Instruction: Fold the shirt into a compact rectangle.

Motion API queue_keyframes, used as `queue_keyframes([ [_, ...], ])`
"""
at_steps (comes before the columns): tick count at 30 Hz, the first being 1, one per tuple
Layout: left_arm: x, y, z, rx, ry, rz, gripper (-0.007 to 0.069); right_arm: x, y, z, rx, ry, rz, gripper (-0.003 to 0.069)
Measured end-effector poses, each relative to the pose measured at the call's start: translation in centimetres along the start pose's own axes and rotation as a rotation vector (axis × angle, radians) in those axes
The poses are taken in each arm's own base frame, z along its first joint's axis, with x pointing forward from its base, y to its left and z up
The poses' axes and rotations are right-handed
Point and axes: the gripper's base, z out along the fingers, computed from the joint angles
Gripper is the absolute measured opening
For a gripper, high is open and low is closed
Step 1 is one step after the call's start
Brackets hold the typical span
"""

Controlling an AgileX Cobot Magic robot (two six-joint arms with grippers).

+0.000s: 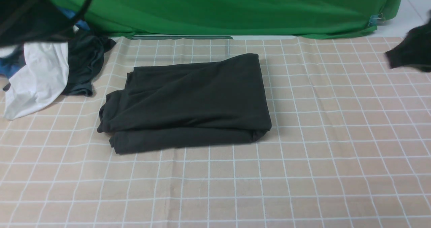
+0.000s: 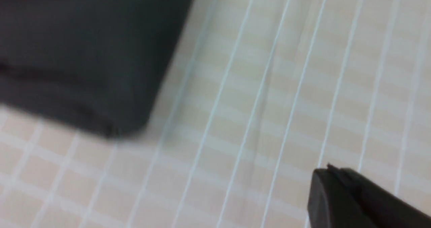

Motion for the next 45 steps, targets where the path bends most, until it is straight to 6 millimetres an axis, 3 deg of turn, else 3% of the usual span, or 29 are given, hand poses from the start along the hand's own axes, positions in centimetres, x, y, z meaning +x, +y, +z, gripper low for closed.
queue_keyframes([
  [2, 2.3, 0.8, -1.4, 0.028, -0.078, -0.003, 0.0012, 1.6, 0.2, -3.5, 0.024, -0.247, 0.001, 0.0036],
  [4, 4.7, 1.6, -2.5, 0.054, -0.155, -0.003, 0.0012, 3.5, 0.3, -5.5, 0.041, -0.412, 0.001, 0.0036],
  [7, 7.2, 2.6, -2.6, 0.072, -0.210, -0.008, 0.0012, 5.7, 0.4, -6.8, 0.056, -0.540, 0.002, 0.0036],
  [8, 9.1, 3.4, -3.0, 0.094, -0.272, -0.014, 0.0012, 7.2, 0.5, -7.2, 0.063, -0.596, -0.001, 0.0036],
  [11, 12.1, 4.6, -2.7, 0.125, -0.353, -0.030, 0.0013, 10.0, 0.7, -8.2, 0.079, -0.698, -0.016, 0.0036],
  [15, 14.8, 5.7, -2.0, 0.134, -0.380, -0.032, 0.0013, 11.7, 0.8, -10.0, 0.095, -0.839, -0.019, 0.0036],
  [17, 16.3, 6.4, -1.2, 0.131, -0.374, -0.036, 0.0013, 12.4, 0.9, -11.8, 0.105, -0.954, -0.020, 0.0036],
  [21, 17.3, 6.8, -0.6, 0.134, -0.359, -0.079, 0.0013, 12.8, 1.0, -12.5, 0.103, -0.977, -0.015, 0.0036],
  [32, 17.0, 6.9, -0.6, 0.132, -0.398, -0.081, 0.0013, 13.3, 1.0, -12.1, 0.126, -0.909, -0.080, 0.0036],
  [45, 17.1, 7.0, -0.5, 0.124, -0.386, -0.079, 0.0013, 17.3, 1.5, -16.8, 0.125, -1.065, -0.069, 0.0038],
])
